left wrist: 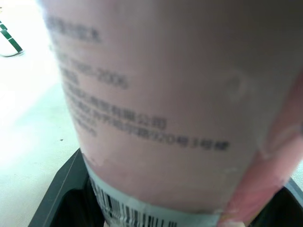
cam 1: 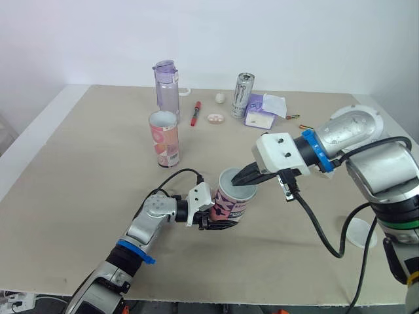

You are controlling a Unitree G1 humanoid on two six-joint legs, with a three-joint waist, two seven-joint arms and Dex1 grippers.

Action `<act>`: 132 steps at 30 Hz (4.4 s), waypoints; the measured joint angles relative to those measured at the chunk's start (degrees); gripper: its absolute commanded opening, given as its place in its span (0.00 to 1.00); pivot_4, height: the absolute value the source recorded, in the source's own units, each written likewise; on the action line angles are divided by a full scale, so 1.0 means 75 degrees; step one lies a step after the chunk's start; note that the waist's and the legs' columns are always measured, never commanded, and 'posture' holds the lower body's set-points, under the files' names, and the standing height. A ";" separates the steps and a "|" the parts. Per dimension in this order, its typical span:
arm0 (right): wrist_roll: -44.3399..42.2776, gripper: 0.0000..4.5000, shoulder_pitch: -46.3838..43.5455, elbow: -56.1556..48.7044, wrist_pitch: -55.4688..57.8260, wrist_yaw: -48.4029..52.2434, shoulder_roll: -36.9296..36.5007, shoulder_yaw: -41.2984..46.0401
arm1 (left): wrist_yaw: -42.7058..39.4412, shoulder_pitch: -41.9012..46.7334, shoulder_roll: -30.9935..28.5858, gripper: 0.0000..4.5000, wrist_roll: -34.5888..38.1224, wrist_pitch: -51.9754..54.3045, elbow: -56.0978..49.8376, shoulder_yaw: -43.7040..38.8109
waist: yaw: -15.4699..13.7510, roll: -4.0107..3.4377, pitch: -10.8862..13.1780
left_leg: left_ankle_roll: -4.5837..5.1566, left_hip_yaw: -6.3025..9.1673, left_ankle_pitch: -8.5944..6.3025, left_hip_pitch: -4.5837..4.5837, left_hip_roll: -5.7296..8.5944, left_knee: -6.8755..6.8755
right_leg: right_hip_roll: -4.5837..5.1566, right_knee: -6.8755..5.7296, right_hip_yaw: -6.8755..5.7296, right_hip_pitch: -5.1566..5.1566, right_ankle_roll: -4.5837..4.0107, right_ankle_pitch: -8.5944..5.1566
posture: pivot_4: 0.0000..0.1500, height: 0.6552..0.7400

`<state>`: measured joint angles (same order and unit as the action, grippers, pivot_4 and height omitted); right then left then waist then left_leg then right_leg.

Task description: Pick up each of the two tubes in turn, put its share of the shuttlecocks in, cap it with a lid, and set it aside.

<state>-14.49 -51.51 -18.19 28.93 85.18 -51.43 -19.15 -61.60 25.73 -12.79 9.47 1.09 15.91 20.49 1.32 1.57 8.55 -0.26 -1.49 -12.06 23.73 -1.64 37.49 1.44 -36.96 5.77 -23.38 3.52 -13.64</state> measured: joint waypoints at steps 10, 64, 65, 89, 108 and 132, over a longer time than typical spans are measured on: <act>-0.0731 0.01 -0.0158 -0.0197 0.1339 0.0402 -0.0064 -0.0028 | -0.0001 -0.0001 0.0013 0.65 -0.0033 -0.0009 -0.0017 0.0007 | -0.0001 0.0002 -0.0001 | -0.0001 -0.0005 -0.0001 0.0002 0.0001 -0.0010 | 0.0017 0.0010 -0.0004 -0.0004 0.0001 -0.0001 | 1.00 1.00; -0.1320 0.95 0.5823 0.1157 -0.1936 -0.1700 0.1050 0.3080 | -0.0025 0.0019 -0.0336 1.00 0.0116 -0.0081 -0.0191 -0.0183 | 0.0004 -0.0017 0.0049 | 0.0008 0.0003 0.0009 0.0096 -0.0008 -0.0015 | 0.0068 0.0021 -0.0205 -0.0061 -0.0010 0.0045 | 1.00 1.00; -0.1323 0.95 0.5823 0.1151 -0.1936 -0.1699 0.1051 0.3072 | -0.0025 0.0017 -0.0343 1.00 0.0117 -0.0085 -0.0191 -0.0185 | 0.0004 -0.0017 0.0049 | 0.0008 0.0004 0.0009 0.0096 -0.0008 -0.0015 | 0.0068 0.0021 -0.0205 -0.0061 -0.0010 0.0045 | 1.00 1.00; -0.0420 0.95 0.5017 0.2241 -0.3497 -0.2076 0.2577 0.1367 | -0.0612 -0.1259 -0.2246 1.00 0.1294 0.0915 -0.2740 -0.1230 | -0.0012 -0.0002 0.0067 | 0.0002 0.0008 0.0006 0.0102 -0.0018 -0.0020 | 0.0057 0.0004 -0.0201 -0.0068 -0.0012 0.0028 | 1.00 1.00; -0.0196 0.95 0.4536 0.2843 -0.3762 -0.2283 0.3424 0.0854 | -0.0598 -0.2020 -0.2507 1.00 0.1605 0.0952 -0.3174 -0.1477 | -0.0008 -0.0003 0.0067 | 0.0001 0.0001 0.0007 0.0090 -0.0027 -0.0015 | 0.0053 -0.0013 -0.0202 -0.0067 -0.0027 0.0030 | 1.00 1.00; 0.0026 0.87 0.4336 0.3229 -0.3849 -0.2382 0.3834 0.0654 | -0.0330 -0.2190 -0.2323 1.00 0.1500 0.0500 -0.3168 -0.1536 | -0.0008 -0.0003 0.0067 | -0.0001 -0.0003 0.0008 0.0083 -0.0031 -0.0014 | 0.0047 -0.0016 -0.0202 -0.0065 -0.0042 0.0043 | 1.00 1.00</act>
<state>-14.30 -19.00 6.03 0.06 67.31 -22.67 -14.24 -64.08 9.31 -30.21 20.72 4.84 -7.85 8.97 1.26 1.55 9.05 -0.27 -1.51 -12.00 24.35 -1.87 37.38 1.80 -37.08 4.26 -23.87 3.20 -13.32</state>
